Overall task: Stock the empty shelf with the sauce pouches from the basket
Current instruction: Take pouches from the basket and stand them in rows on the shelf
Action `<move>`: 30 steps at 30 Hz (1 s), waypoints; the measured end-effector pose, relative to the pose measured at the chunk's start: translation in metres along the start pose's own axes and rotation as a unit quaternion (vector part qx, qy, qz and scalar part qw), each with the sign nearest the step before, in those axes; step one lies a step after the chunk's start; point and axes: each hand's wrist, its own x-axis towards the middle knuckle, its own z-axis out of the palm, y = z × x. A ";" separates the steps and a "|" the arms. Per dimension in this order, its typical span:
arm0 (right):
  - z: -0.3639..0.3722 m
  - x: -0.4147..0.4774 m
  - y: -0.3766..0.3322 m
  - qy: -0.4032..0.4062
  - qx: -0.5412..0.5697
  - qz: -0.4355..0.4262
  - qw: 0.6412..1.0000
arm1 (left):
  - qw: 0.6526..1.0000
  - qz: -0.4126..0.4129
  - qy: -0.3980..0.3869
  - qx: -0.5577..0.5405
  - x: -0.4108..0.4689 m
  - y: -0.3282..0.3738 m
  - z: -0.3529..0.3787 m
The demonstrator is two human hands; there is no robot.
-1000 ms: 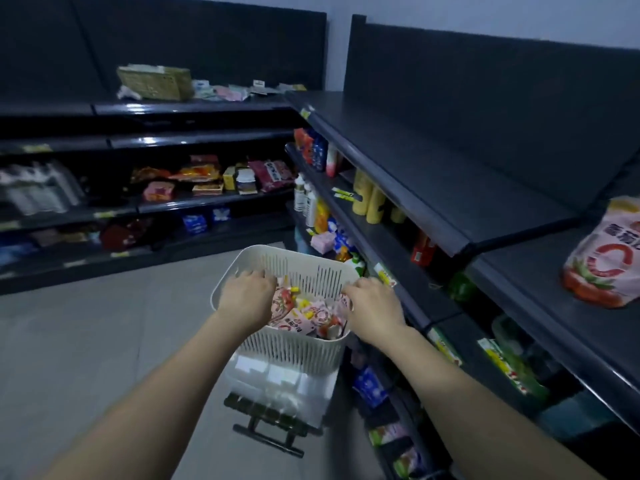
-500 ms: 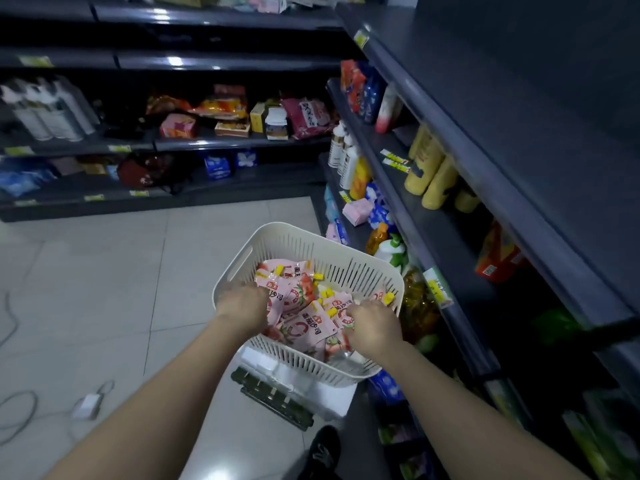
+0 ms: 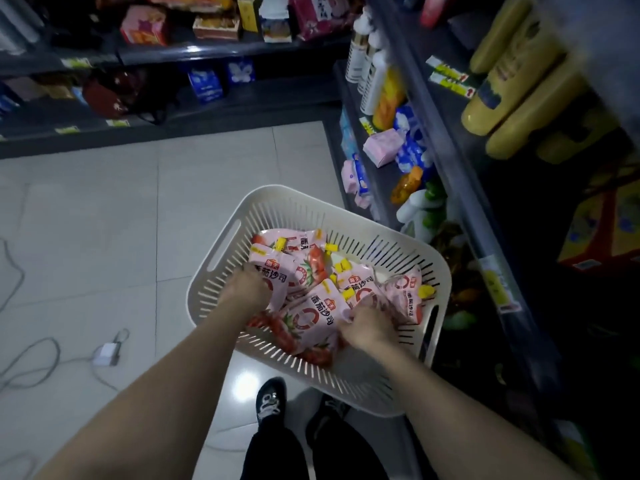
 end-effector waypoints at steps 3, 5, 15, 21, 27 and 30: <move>0.007 0.012 -0.008 -0.022 0.150 0.084 0.985 | 0.994 -0.048 0.004 -0.097 0.016 0.004 0.010; 0.017 0.019 -0.013 -0.018 0.254 0.113 0.960 | 0.985 -0.075 0.015 -0.153 0.023 0.007 0.014; 0.063 0.063 -0.018 0.064 0.585 0.212 0.781 | 0.991 0.015 0.045 -0.125 0.033 0.009 0.016; 0.031 0.031 -0.031 0.139 0.482 0.099 0.859 | 0.982 0.065 0.053 -0.169 0.018 0.008 0.007; 0.028 -0.004 -0.031 0.224 0.422 -0.013 0.878 | 0.970 0.135 0.082 -0.186 -0.019 -0.002 -0.010; 0.016 -0.027 -0.027 0.255 0.371 -0.061 0.891 | 0.956 0.169 0.089 -0.222 -0.037 0.001 -0.019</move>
